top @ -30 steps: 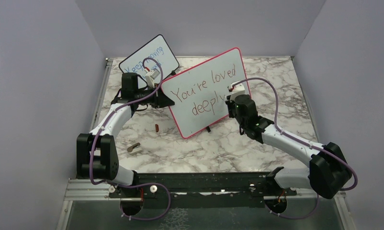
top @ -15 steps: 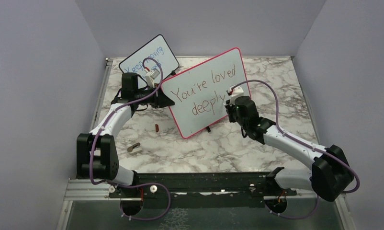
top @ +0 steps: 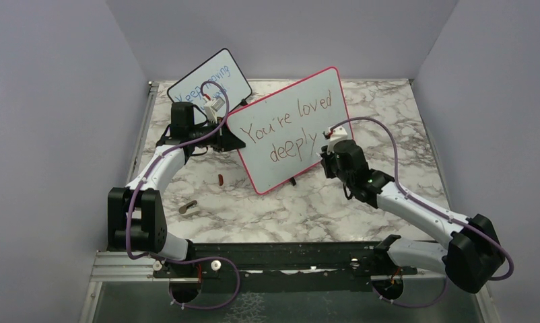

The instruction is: Write a sentence on the whiteboard

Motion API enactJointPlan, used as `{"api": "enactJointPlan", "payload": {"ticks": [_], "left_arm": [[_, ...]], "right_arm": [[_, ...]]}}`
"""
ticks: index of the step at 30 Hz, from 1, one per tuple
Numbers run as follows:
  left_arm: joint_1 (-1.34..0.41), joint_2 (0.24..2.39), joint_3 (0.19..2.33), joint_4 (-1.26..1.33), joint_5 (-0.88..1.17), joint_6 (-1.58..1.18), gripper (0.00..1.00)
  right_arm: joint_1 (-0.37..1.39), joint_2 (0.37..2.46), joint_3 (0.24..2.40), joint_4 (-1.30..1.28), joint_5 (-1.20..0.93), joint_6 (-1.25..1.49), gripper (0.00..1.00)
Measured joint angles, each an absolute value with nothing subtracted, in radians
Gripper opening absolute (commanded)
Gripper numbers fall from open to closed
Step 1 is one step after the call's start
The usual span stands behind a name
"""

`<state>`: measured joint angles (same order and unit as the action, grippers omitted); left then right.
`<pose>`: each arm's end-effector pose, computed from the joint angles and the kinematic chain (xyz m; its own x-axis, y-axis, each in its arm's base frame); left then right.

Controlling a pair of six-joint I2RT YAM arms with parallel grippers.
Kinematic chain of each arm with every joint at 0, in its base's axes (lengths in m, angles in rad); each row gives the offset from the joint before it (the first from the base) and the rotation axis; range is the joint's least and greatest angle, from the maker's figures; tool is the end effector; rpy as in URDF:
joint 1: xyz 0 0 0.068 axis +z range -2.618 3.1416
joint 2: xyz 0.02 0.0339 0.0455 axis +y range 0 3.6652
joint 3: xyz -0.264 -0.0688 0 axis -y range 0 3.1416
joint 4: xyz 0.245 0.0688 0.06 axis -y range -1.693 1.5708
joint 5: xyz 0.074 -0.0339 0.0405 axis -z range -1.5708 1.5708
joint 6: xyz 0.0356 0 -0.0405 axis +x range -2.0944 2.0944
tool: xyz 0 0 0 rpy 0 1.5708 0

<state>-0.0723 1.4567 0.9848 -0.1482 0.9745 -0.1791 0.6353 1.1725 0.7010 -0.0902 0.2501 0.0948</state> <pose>0.3090 -0.0519 0.2632 -0.6972 -0.0498 -0.7151 0.5975 0.5108 -0.6181 0.2104 0.1442 0.2412 -0.4652 -0.2291 -0.8550 -0.3639 0.9300 -0.0511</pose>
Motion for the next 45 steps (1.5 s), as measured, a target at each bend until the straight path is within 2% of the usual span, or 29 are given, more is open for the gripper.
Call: {"api": "enactJointPlan", "payload": {"ticks": [12,45], "left_arm": [[-0.072,1.457,0.985,-0.148,0.974,-0.179,0.00],[-0.072,1.457,0.986,-0.148,0.974,-0.179,0.00]], "right_arm": [[0.599,1.123,0.691,-0.027,0.395,0.105,0.00],[0.548,1.262,0.691,0.159,0.347,0.094,0.00]]}}
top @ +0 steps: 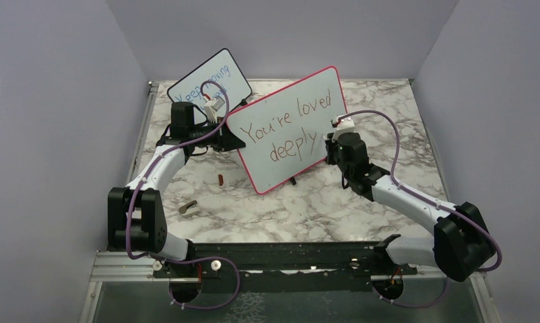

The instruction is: Write a sentence on the whiteboard

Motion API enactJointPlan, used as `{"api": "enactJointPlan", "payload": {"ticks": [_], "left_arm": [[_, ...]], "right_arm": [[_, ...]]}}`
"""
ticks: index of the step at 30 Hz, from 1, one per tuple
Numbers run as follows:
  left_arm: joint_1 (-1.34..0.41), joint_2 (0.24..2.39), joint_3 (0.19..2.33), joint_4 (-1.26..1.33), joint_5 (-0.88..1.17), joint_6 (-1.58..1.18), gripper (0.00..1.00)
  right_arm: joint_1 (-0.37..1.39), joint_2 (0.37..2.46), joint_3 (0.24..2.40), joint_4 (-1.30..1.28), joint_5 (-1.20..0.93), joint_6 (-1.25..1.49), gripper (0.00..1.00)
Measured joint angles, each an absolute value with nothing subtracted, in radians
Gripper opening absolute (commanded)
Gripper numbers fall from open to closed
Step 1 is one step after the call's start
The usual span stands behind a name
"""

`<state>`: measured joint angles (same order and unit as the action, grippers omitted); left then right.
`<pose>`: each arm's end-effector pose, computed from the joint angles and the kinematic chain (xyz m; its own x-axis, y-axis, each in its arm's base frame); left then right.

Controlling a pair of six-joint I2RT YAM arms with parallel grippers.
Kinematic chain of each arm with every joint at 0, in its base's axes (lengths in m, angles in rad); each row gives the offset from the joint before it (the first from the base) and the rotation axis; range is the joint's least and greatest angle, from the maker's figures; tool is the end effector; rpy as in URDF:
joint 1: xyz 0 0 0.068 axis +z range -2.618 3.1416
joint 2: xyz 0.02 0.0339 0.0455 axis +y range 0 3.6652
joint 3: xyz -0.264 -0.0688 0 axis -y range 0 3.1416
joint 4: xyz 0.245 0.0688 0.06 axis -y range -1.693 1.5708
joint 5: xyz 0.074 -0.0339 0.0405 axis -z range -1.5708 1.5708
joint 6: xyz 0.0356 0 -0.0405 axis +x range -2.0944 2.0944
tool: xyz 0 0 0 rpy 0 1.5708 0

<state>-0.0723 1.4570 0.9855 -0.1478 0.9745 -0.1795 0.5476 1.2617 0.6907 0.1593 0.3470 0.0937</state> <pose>0.3091 -0.0519 0.2634 -0.6969 -0.0501 -0.7155 0.5978 0.5107 -0.6180 0.2426 0.1338 0.2400 -0.3611 -0.1171 -0.9252 -0.1906 0.9804 -0.0497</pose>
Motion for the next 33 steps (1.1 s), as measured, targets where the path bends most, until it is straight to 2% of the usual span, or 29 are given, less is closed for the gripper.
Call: {"api": "enactJointPlan", "payload": {"ticks": [11,17,21,24,30,33], "left_arm": [[-0.072,1.457,0.986,-0.148,0.974,-0.179,0.01],[-0.072,1.456,0.986,-0.155,0.964,-0.183,0.20],[-0.071,1.446,0.986,-0.168,0.925,-0.200,0.26],[-0.072,1.427,0.986,-0.168,0.886,-0.207,0.34],[-0.071,1.386,0.984,-0.167,0.840,-0.240,0.42],[-0.071,1.344,0.979,-0.166,0.818,-0.262,0.52]], "right_arm": [[0.548,1.113,0.691,0.107,0.347,0.101,0.00],[0.548,1.040,0.691,0.070,0.347,0.112,0.00],[0.548,1.000,0.691,0.040,0.347,0.117,0.00],[0.548,0.965,0.691,0.015,0.348,0.121,0.01],[0.548,0.889,0.691,-0.038,0.347,0.131,0.01],[0.548,0.849,0.691,-0.071,0.347,0.134,0.00]]}}
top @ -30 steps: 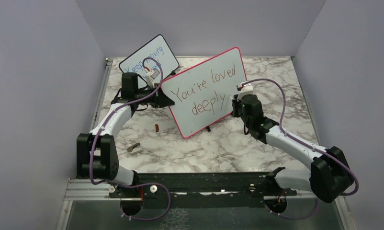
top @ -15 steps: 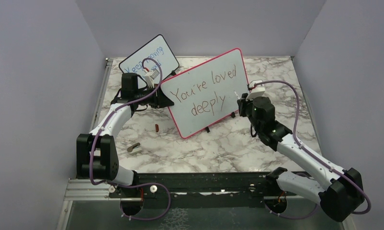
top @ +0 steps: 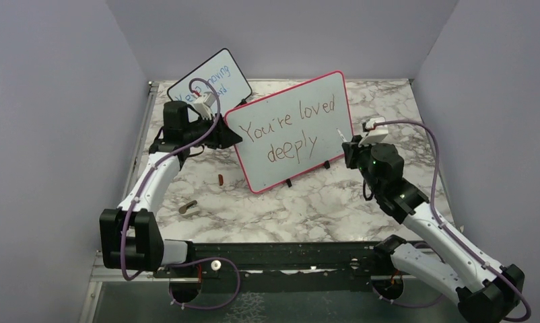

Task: Write a sentence on the whiteboard
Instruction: Write a sentence on the whiteboard, then close the whiteboard marker at the center of the board.

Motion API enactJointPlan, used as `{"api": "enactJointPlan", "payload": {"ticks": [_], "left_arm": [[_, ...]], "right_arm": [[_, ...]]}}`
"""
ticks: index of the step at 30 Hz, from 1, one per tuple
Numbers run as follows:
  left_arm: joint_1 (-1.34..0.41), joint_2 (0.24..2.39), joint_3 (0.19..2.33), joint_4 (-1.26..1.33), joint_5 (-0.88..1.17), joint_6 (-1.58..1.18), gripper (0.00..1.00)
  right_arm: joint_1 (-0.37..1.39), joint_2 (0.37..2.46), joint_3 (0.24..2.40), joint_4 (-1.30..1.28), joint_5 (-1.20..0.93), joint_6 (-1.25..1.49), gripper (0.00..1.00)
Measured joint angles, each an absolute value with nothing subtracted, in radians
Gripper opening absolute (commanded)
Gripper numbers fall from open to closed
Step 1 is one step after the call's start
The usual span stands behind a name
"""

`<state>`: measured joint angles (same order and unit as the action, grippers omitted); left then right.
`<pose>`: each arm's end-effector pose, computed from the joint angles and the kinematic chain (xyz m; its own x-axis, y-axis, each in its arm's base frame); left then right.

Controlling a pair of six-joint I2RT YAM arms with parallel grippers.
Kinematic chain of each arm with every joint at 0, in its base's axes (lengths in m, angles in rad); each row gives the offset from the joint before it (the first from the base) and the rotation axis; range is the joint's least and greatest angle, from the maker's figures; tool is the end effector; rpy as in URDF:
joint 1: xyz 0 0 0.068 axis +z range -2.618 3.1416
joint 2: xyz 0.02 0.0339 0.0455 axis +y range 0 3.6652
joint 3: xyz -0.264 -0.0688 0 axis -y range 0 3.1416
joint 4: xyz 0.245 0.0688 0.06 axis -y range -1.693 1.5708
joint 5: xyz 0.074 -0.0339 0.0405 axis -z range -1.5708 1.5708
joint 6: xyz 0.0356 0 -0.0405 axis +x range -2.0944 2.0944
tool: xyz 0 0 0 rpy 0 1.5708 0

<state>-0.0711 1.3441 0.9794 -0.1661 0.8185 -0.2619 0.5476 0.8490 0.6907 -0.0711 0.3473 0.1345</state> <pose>0.2932 -0.0469 0.2896 -0.6629 -0.1302 -0.7373 0.5228 0.6245 -0.5803 0.1784 0.0946 0.3079 -0.2201 0.0135 -0.9754 -0.1787 0.9824 0.0539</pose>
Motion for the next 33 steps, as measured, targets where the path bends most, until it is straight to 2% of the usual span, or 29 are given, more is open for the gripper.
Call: {"api": "enactJointPlan", "payload": {"ticks": [14,22,27,33], "left_arm": [[-0.065,1.063,0.928,-0.337,0.540,-0.315,0.98],[-0.065,0.910,0.806,-0.426,0.294,-0.397,0.99],[-0.065,0.953,0.784,-0.461,0.209,-0.433,0.98],[-0.065,1.098,0.756,-0.485,0.163,-0.476,0.89]], "right_arm": [[0.548,0.664,0.694,-0.215,0.347,0.165,0.00],[0.548,0.607,0.694,-0.236,0.346,0.181,0.01],[0.548,0.587,0.693,-0.236,0.343,0.187,0.00],[0.548,0.553,0.673,-0.236,0.331,0.195,0.00]]}}
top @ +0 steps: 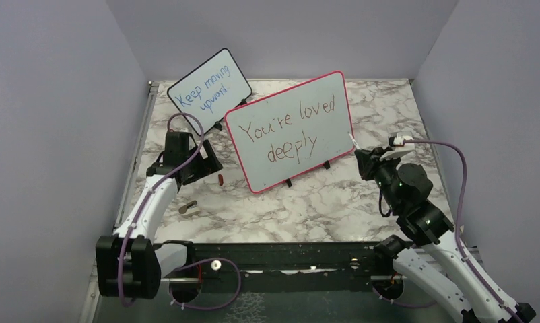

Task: Write a sentence on the whiteboard
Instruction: Close the whiteboard marker at the center of the board.

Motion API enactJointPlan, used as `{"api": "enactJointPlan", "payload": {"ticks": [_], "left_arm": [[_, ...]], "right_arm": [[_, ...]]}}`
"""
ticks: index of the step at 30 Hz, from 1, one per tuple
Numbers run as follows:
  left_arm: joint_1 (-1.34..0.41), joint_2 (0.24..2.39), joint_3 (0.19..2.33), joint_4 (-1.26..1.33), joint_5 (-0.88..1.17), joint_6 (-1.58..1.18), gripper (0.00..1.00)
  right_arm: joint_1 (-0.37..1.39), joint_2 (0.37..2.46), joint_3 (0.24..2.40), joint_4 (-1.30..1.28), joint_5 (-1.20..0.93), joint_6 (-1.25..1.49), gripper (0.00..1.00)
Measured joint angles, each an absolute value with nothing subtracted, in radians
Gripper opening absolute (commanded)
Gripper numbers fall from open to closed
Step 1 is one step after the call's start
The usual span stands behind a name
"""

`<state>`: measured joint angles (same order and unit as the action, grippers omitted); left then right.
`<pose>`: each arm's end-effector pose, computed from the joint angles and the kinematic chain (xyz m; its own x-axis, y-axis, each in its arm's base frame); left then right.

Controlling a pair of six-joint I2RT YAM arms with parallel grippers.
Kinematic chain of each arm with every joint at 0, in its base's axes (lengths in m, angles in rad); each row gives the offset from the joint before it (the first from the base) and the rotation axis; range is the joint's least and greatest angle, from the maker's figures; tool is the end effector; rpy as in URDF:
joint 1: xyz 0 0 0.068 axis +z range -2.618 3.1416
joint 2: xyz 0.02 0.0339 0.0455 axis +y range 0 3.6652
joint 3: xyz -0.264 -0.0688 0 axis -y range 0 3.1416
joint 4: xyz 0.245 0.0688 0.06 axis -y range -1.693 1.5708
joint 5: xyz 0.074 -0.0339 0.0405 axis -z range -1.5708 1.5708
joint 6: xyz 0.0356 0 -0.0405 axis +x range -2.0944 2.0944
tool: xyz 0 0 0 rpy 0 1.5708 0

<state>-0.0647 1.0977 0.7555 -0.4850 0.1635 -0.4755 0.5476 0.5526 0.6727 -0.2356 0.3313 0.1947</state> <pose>0.2237 -0.0203 0.2425 -0.7326 -0.4052 -0.5470 -0.1818 0.8908 -0.4164 0.1241 0.0621 0.3286 -0.1384 0.1299 -0.9818 -0.1933 0.9687 0.1554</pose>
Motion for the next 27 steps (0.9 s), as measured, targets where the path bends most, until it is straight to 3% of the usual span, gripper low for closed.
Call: {"api": "enactJointPlan", "payload": {"ticks": [4,18,27], "left_arm": [[-0.065,1.216,0.757,-0.496,0.159,-0.483,0.82],[-0.118,1.481,0.865,-0.514,0.152,-0.467,0.37],[-0.155,1.573,0.918,-0.517,0.144,-0.453,0.27]], "right_arm": [[0.548,0.541,0.658,-0.235,0.323,0.201,0.00],[0.548,0.543,0.657,-0.234,0.313,0.201,0.00],[0.548,0.545,0.657,-0.234,0.312,0.201,0.00]]}}
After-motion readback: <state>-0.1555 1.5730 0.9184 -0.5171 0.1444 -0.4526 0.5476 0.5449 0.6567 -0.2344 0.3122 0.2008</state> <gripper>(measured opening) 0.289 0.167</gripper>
